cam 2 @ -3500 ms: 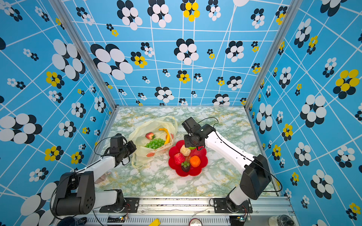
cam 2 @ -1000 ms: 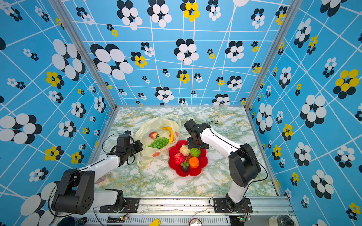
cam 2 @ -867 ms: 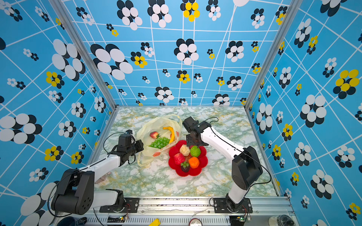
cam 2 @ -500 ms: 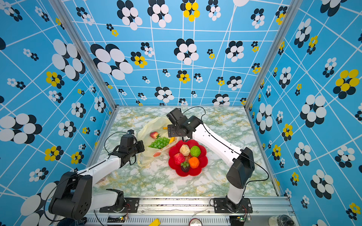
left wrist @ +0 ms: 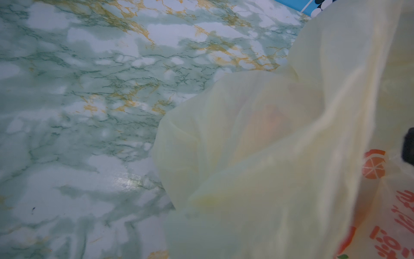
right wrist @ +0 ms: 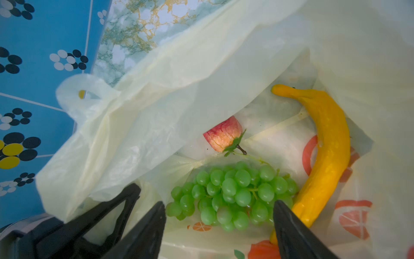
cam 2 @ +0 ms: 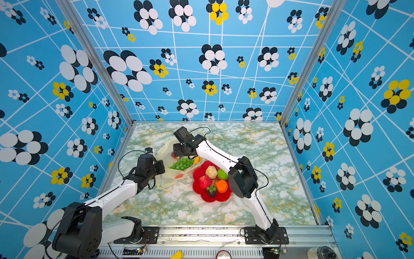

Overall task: Take fruits out of the plastic bag
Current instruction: Pick up the fruit from the plastic bag.

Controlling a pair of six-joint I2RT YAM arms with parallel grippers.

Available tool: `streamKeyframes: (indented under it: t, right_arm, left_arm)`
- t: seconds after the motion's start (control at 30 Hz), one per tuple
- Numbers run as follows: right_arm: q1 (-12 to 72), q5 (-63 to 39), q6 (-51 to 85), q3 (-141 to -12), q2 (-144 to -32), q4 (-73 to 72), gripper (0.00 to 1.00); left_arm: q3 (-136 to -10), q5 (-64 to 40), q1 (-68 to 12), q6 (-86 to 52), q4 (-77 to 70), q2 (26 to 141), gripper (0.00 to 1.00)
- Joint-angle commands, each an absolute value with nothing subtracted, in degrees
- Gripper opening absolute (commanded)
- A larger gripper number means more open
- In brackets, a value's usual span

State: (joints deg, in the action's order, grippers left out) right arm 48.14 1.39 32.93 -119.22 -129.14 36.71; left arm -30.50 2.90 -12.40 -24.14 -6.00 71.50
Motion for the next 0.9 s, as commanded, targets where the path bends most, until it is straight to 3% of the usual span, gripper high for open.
streamKeyframes:
  t: [0.0,0.47,0.87]
  right_arm:
    - [47.94,0.66,31.54,-122.89,-133.05,34.09,0.78]
    - [46.53,-0.62,30.94,-138.24,-147.41,39.02,0.77]
    - [46.06,-1.18,29.99,-139.09,-150.22,39.26,0.81]
  left_arm:
    - [-32.27,3.12,-11.43,-24.22,-4.79,73.69,0.00]
    - [-33.03,-1.93,-7.82,-26.44,-5.27,77.87,0.00]
    - [-32.87,-1.91,-7.67,-26.43,-5.71,77.98,0.00]
